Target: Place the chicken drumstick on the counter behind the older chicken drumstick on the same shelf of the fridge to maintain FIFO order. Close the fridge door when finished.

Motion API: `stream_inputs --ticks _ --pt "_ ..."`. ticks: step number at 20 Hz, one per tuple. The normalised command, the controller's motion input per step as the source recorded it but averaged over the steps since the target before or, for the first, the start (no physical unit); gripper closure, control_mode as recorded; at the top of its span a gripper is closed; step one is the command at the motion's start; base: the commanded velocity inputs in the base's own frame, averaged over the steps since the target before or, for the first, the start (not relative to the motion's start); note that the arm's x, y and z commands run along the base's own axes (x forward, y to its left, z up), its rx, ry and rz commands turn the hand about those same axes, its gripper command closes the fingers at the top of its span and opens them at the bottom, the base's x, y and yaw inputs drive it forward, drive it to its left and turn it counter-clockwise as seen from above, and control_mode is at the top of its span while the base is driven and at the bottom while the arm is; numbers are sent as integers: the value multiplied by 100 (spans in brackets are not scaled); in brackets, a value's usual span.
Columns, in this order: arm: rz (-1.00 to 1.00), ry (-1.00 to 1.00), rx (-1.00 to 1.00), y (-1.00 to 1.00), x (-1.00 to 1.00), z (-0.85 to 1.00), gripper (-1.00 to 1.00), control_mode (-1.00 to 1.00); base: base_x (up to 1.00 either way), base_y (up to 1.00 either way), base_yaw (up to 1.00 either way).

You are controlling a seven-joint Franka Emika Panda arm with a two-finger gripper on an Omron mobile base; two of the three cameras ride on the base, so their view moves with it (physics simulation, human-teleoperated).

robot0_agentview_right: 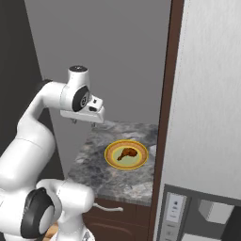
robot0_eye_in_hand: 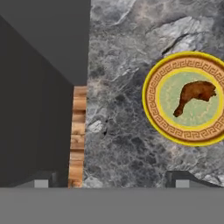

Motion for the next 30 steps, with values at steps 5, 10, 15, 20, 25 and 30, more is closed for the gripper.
stream_inputs --ticks 5,10,15,20,25,30 --pt "-42 26 9 -55 0 -80 -100 -100 0 0 0" --pt "-25 15 15 -89 0 -62 -100 -100 0 0 0" --pt "-4 13 5 -52 29 -51 -100 -100 0 0 0" --pt "0 2 0 -9 32 -27 -100 -100 0 0 0" --pt "0 -2 -1 -6 21 -22 -100 -100 0 0 0" --pt "0 -3 -6 -1 14 -37 -100 -100 0 0 0"
